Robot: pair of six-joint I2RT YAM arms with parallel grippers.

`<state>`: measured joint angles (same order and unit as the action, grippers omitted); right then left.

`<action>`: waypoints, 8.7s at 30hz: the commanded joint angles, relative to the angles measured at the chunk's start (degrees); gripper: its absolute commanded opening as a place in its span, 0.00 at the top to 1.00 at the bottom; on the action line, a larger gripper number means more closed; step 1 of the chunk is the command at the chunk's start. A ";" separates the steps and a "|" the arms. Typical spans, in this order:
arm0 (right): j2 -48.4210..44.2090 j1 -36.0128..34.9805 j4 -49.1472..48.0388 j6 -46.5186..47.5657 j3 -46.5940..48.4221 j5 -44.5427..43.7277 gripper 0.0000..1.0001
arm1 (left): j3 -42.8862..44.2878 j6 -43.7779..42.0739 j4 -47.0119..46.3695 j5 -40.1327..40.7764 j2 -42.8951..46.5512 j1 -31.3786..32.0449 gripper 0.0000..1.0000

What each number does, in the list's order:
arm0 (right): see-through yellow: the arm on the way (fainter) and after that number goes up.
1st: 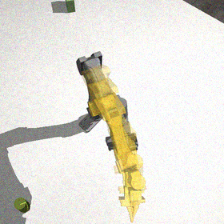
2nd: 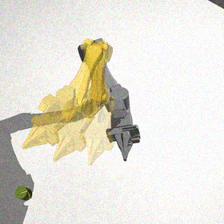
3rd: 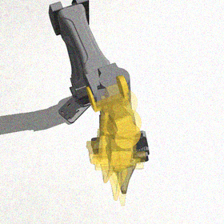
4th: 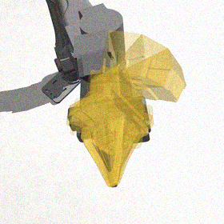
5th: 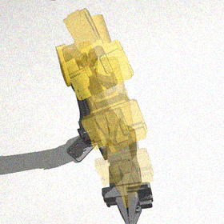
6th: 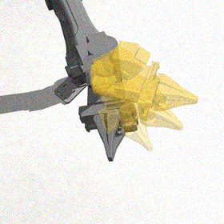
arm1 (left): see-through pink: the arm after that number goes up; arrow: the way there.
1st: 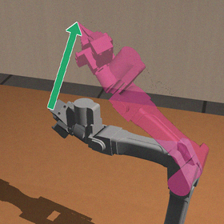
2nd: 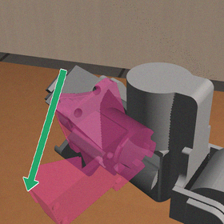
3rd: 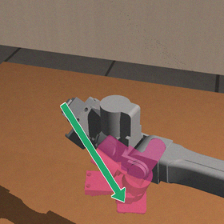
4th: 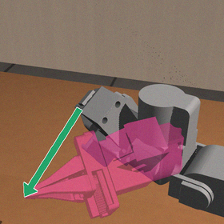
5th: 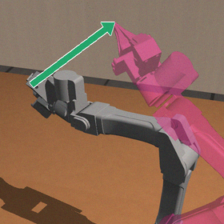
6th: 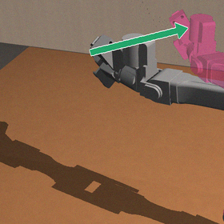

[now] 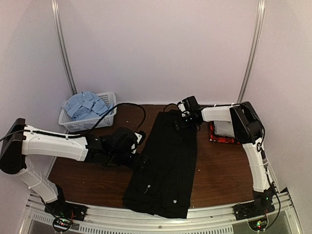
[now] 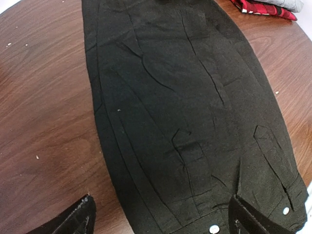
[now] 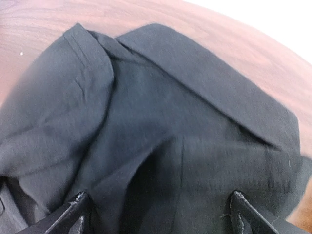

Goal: Fold and stack the long sleeve shirts
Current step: Adjust the rectangle-folded shirt at the center of the board, then pick up the rectangle-folded shirt from the center of the board, then fold the rectangle-folded shirt at the center of the board.

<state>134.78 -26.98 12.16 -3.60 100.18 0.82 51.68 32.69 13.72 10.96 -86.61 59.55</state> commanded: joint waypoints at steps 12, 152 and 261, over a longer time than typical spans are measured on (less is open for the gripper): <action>13.08 0.79 8.84 0.35 20.95 7.58 0.00 | 2.50 1.29 -1.96 0.40 -3.57 -0.42 0.04; -52.03 -47.03 26.06 -19.11 -52.64 5.95 0.58 | -18.29 -40.35 -20.94 -12.36 -1.50 16.37 0.20; -62.72 -42.50 27.71 -20.95 -50.57 11.34 0.98 | -0.92 -4.13 -7.34 -40.37 4.68 -6.42 1.00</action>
<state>70.85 -75.37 34.70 -29.71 46.44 10.33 46.68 28.25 5.02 -31.79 -78.74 57.01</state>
